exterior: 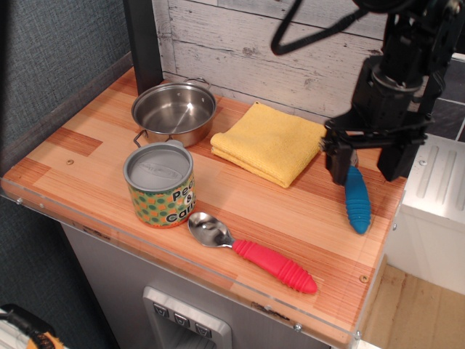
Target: Place the blue spoon to the left of the can
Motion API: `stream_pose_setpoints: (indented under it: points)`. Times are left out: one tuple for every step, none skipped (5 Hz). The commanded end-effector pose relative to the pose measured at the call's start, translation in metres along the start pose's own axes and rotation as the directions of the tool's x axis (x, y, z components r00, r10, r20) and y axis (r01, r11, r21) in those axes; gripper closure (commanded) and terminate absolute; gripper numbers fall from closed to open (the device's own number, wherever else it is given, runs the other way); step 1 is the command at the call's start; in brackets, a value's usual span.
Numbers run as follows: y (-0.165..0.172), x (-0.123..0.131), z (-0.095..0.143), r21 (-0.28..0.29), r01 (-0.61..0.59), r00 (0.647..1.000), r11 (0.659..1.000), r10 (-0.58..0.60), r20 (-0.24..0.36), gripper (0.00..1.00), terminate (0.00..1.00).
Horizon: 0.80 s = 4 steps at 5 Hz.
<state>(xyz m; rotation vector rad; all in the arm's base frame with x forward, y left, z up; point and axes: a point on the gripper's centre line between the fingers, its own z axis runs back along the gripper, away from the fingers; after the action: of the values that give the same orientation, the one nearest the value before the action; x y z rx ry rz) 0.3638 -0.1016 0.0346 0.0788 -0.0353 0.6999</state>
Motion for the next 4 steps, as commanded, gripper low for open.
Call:
stream_pose_setpoints:
  points:
    - [-0.0077, 0.0131, -0.0052, -0.032, 0.025, 1.000, 0.999, -0.026, -0.005, 0.00, 0.00]
    - [-0.0047, 0.0145, -0.0088, -0.031, 0.024, 1.000, 0.999, -0.024, -0.011, 0.00, 0.00]
    - [-0.0052, 0.0147, -0.0103, -0.029, 0.039, 0.999, 0.999, -0.039, -0.011, 0.00, 0.00]
    - [-0.0054, 0.0111, -0.0085, -0.035, 0.041, 0.999, 0.999, -0.041, -0.004, 1.00, 0.00]
